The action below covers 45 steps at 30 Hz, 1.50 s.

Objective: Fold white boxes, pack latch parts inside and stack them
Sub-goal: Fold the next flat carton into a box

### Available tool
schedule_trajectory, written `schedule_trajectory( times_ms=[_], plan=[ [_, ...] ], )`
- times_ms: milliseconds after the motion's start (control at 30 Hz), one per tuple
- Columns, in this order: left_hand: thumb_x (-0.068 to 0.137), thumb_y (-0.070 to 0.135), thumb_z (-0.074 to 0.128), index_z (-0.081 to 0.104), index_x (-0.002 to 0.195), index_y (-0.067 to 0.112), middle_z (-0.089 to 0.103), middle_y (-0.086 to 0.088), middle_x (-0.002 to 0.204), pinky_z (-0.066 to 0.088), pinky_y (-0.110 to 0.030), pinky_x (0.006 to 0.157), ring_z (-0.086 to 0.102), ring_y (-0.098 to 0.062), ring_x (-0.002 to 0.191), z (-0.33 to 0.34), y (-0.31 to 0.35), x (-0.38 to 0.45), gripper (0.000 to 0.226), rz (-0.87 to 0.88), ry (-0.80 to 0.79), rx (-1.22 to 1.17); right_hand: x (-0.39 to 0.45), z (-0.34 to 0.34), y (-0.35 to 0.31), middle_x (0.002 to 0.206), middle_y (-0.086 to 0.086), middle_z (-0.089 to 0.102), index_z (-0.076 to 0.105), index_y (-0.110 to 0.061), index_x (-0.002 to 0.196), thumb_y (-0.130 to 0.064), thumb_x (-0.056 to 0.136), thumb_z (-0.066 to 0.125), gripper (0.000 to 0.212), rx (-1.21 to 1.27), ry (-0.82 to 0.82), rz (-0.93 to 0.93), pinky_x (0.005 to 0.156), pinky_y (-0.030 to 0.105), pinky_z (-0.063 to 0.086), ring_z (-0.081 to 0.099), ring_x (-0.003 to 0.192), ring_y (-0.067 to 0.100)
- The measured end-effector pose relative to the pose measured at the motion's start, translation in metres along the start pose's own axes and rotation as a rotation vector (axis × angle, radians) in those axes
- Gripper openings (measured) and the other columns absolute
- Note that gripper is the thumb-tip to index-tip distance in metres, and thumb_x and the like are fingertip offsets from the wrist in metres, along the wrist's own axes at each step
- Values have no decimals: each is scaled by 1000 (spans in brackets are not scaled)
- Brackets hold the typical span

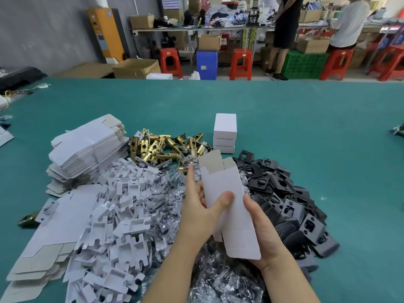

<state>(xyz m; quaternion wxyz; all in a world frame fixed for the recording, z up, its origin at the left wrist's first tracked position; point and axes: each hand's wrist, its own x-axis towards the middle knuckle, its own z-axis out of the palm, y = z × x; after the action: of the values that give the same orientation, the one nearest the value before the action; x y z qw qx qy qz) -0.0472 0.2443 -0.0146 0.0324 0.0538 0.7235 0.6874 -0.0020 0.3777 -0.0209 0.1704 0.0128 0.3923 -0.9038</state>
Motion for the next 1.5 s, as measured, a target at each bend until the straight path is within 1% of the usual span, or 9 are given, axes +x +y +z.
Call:
schedule_trajectory(
  times_ms=[133, 433, 600, 767, 1067, 1167, 1233, 1333, 1500],
  plan=[
    [61, 64, 82, 12, 158, 51, 59, 22, 138, 55, -31, 99, 63, 5, 114, -1, -2, 2, 121, -2, -27, -22, -1, 1, 1, 116, 17, 74, 78, -17, 117, -62, 52, 95, 81, -33, -2, 13, 73, 38, 60, 74, 90, 26],
    [64, 75, 80, 27, 152, 54, 61, 32, 128, 59, -22, 83, 64, 2, 113, 3, -4, 3, 105, -6, -123, -81, 2, 3, 4, 115, 16, 74, 75, -16, 121, -55, 57, 95, 79, -49, 24, -22, 74, 39, 61, 75, 94, 27],
    [71, 47, 84, 35, 150, 47, 66, 24, 128, 57, -22, 86, 66, 1, 113, -2, -7, 15, 93, -30, -135, -113, 0, 0, 3, 119, 18, 74, 76, -18, 119, -58, 58, 93, 75, -33, 27, -45, 77, 38, 61, 75, 97, 28],
    [87, 37, 79, 26, 143, 72, 55, 20, 144, 60, -37, 92, 65, -7, 118, -5, -2, 14, 84, 43, -179, -6, 0, 2, 4, 137, 24, 63, 70, -12, 129, -56, 62, 92, 84, -36, 41, -28, 99, 45, 57, 67, 119, 34],
    [88, 57, 63, 41, 138, 68, 46, 23, 145, 56, -43, 99, 58, -13, 124, -12, 4, 11, 55, 63, -273, 146, 1, -1, 3, 133, 22, 66, 70, -15, 130, -58, 61, 91, 84, -34, 3, 3, 88, 47, 56, 71, 107, 33],
    [86, 56, 65, 50, 134, 63, 55, 11, 137, 59, -36, 89, 62, -16, 114, -12, 6, 11, 51, 56, -283, 141, 1, -2, 3, 134, 24, 65, 69, -14, 130, -56, 60, 93, 86, -11, 3, 5, 89, 48, 57, 70, 109, 35],
    [84, 50, 72, 54, 130, 58, 65, 6, 125, 61, -32, 77, 69, -14, 103, -15, 8, 10, 50, 14, -277, 69, 1, -1, 2, 124, 21, 71, 73, -14, 125, -55, 58, 94, 82, -2, -11, 13, 79, 43, 60, 73, 99, 33],
    [77, 54, 77, 52, 125, 53, 72, 13, 106, 65, -41, 71, 74, -15, 94, -19, 12, 9, 54, -49, -285, 16, -1, 2, 1, 109, 17, 76, 77, -15, 118, -56, 58, 94, 75, -27, -26, 20, 69, 37, 61, 75, 88, 29],
    [59, 79, 80, 48, 118, 44, 69, 13, 96, 64, -43, 68, 72, -16, 88, -18, 17, 6, 76, -34, -261, 19, -2, 7, 2, 125, 15, 71, 67, -18, 134, -54, 72, 87, 75, -138, -22, -18, 86, 37, 58, 72, 108, 28]
  ],
)
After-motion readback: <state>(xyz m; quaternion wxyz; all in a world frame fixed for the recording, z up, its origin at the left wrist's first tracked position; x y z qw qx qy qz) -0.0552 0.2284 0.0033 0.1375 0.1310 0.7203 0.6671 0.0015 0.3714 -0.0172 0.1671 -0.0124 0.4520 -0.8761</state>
